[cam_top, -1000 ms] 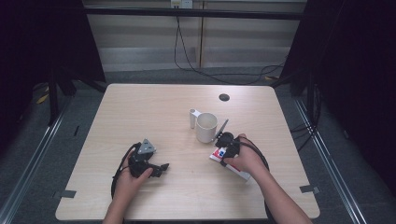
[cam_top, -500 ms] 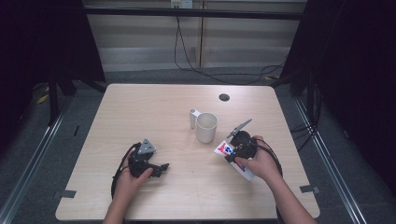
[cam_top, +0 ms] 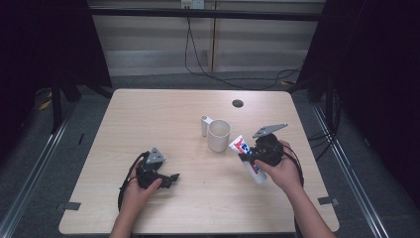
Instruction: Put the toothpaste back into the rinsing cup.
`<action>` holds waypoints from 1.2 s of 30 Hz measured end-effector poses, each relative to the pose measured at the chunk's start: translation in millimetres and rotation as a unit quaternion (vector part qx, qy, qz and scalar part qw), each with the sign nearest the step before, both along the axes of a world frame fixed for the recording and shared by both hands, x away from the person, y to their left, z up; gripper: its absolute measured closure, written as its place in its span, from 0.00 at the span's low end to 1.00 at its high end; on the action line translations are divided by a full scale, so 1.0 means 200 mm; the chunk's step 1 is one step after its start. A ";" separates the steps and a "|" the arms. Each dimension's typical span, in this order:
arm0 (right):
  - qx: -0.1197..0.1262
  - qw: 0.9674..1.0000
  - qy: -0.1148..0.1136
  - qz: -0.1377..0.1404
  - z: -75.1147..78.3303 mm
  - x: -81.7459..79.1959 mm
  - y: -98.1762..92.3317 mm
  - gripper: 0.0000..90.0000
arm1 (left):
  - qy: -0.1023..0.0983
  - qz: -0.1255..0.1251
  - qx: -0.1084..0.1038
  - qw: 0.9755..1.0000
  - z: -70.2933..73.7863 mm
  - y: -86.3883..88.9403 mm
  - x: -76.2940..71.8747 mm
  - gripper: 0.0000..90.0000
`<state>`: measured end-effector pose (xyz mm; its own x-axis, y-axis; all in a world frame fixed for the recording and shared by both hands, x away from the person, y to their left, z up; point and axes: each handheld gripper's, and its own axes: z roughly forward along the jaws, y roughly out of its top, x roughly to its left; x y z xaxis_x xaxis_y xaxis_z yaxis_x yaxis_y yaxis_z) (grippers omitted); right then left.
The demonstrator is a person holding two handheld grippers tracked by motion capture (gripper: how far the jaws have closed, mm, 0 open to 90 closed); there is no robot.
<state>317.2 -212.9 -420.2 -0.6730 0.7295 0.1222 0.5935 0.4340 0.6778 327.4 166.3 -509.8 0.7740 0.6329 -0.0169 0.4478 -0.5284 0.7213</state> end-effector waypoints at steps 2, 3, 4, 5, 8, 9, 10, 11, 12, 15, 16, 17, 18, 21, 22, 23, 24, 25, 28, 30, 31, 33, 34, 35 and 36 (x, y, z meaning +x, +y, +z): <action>0.005 1.000 -0.004 0.000 0.01 0.00 0.00 0.75 | 0.000 0.000 0.000 1.000 0.00 0.00 0.00 0.16; 0.010 1.000 -0.008 -0.001 0.01 0.00 0.00 0.75 | 0.000 0.000 0.000 1.000 0.00 0.00 0.00 0.16; 0.016 1.000 -0.009 -0.001 0.01 0.00 0.00 0.75 | 0.000 0.000 0.000 1.000 0.00 0.00 0.00 0.16; 0.016 1.000 -0.009 -0.001 0.01 0.00 0.00 0.75 | 0.000 0.000 0.000 1.000 0.00 0.00 0.00 0.16; 0.037 0.999 -0.024 -0.004 0.02 -0.01 -0.01 0.75 | 0.000 0.000 0.000 1.000 0.00 0.00 0.00 0.16; 0.041 0.999 -0.027 -0.004 0.02 -0.01 0.00 0.75 | 0.000 0.000 0.000 1.000 0.00 0.00 0.00 0.16; 0.041 0.999 -0.027 -0.004 0.02 -0.01 0.00 0.75 | 0.000 0.000 0.000 1.000 0.00 0.00 0.00 0.16; 0.045 0.998 -0.034 -0.004 0.03 -0.01 0.00 0.75 | 0.000 0.000 0.000 1.000 0.00 0.00 0.00 0.16; 0.047 0.998 -0.037 -0.002 0.03 -0.01 0.00 0.75 | 0.000 0.000 0.000 1.000 0.00 0.00 0.00 0.16; 0.057 0.997 -0.044 -0.001 0.05 -0.01 -0.01 0.75 | 0.000 0.000 0.000 1.000 0.00 0.00 0.00 0.16; 0.060 0.997 -0.046 -0.002 0.05 -0.01 -0.01 0.75 | 0.000 0.000 0.000 1.000 0.00 0.00 0.00 0.16; 0.063 0.997 -0.048 -0.002 0.06 -0.01 -0.01 0.74 | -0.001 0.000 0.001 1.000 0.00 0.00 0.00 0.16; 0.064 0.997 -0.052 -0.002 0.06 -0.01 -0.01 0.75 | 0.000 0.000 0.000 1.000 0.00 0.00 0.00 0.16; 0.074 0.995 -0.060 -0.003 0.07 -0.01 -0.01 0.75 | 0.000 0.000 0.000 1.000 0.00 0.00 0.00 0.16; 0.074 0.995 -0.060 -0.003 0.07 -0.01 -0.01 0.75 | 0.000 0.000 0.000 1.000 0.00 0.00 0.00 0.16; 0.082 0.995 -0.063 -0.005 0.07 -0.01 -0.01 0.75 | 0.000 0.000 0.001 1.000 0.00 0.00 0.00 0.16; 0.084 0.994 -0.064 -0.007 0.07 -0.01 -0.01 0.75 | 0.000 -0.001 0.001 1.000 0.00 0.00 0.00 0.16; 0.085 0.994 -0.067 -0.007 0.08 -0.01 -0.01 0.75 | 0.000 0.000 0.001 1.000 0.00 0.00 0.00 0.16; 0.092 0.993 -0.076 -0.008 0.09 -0.01 -0.01 0.75 | 0.000 -0.001 0.001 1.000 0.00 0.00 0.00 0.16; 0.097 0.992 -0.077 -0.009 0.09 0.00 -0.01 0.75 | 0.000 -0.001 0.001 1.000 0.00 0.00 0.00 0.16; 0.100 0.992 -0.080 -0.011 0.10 0.00 -0.01 0.74 | 0.000 -0.001 0.001 1.000 0.00 0.00 0.00 0.16; 0.105 0.991 -0.085 -0.013 0.11 0.00 -0.01 0.74 | 0.000 -0.001 0.001 1.000 0.00 0.00 0.00 0.16; 0.108 0.990 -0.087 -0.015 0.11 0.00 -0.01 0.74 | 0.000 0.000 0.001 1.000 0.00 0.00 0.00 0.16; 0.111 0.990 -0.088 -0.017 0.11 0.00 -0.01 0.75 | 0.000 -0.001 0.001 1.000 0.00 0.00 0.00 0.16; 0.111 0.990 -0.088 -0.017 0.11 0.00 -0.01 0.75 | 0.000 -0.001 0.001 1.000 0.00 0.00 0.00 0.16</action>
